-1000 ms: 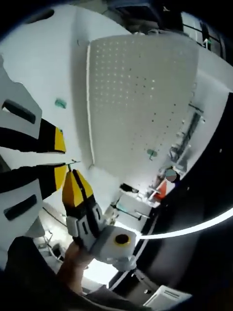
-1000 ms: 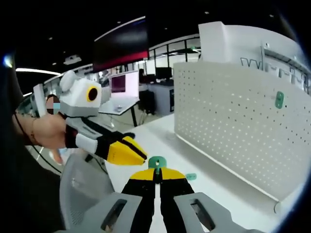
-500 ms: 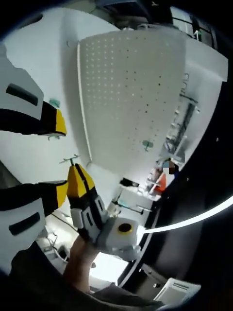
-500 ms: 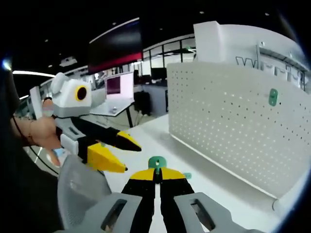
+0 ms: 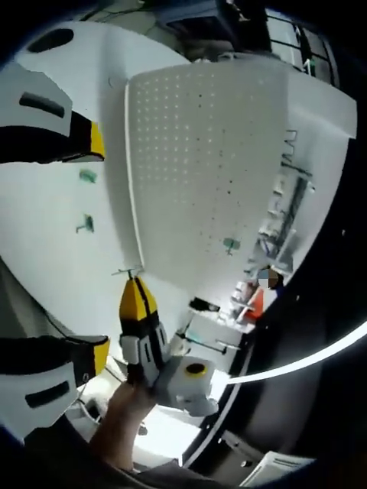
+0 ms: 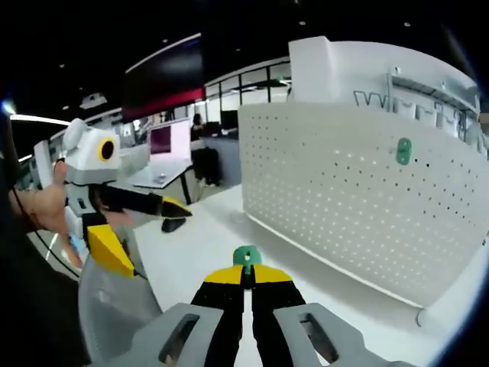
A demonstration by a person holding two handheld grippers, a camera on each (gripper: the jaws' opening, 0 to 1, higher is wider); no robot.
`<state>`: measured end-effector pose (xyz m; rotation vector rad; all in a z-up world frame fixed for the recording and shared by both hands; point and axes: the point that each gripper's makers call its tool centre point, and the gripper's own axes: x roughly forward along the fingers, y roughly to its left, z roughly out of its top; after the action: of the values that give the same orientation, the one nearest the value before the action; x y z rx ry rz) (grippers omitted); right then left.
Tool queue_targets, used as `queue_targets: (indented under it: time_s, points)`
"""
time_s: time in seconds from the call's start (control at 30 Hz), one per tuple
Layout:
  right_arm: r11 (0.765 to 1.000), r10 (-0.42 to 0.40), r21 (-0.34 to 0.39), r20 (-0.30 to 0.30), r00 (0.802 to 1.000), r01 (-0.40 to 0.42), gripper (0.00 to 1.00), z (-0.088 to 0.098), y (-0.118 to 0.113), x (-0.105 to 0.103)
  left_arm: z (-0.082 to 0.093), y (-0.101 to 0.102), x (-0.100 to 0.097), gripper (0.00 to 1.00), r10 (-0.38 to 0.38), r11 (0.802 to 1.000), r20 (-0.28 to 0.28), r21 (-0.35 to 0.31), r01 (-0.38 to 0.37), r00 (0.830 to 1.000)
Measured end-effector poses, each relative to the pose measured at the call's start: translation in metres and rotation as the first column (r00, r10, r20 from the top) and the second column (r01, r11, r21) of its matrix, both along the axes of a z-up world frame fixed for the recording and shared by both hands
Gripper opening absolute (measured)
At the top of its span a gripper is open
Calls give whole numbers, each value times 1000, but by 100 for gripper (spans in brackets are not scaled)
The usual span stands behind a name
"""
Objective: Insert the hook assembly into the mounting plate slot until the hook locks in place.
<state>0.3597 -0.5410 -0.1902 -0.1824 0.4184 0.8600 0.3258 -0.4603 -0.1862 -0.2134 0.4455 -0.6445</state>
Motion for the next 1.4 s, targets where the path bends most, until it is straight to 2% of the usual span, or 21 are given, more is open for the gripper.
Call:
queue_targets:
  time_s: [0.27,0.37,0.5,0.57,0.7,0.9,1.07,1.4]
  points:
    - [997,-71,4,25,997,71,0,7,-22,15,6,8,3,100,25,1000,28,18,-25,999]
    - [996,-93,-7,36,995,93,0,8,-31,19,5,11,3,100,30,999,19,11,-30,999]
    - [991,-133,-13,56,990,134,0,10,-45,26,7,12,4,100,28,999,41,21,-29,999]
    - [986,-168,0,67,984,168,0,13,-54,32,6,12,4,100,30,999,29,11,-31,999]
    - [968,-252,41,101,963,249,0,22,-71,44,2,12,4,100,25,999,20,20,-26,999]
    - [942,-337,63,167,927,331,0,36,-94,61,-3,10,3,98,21,1000,-2,15,-21,1000]
    - [909,-416,120,197,888,399,0,49,-114,77,-14,11,4,97,20,1000,-33,24,-19,999]
    - [886,-463,157,236,854,437,0,67,-126,102,-16,2,2,100,-23,999,-36,26,23,999]
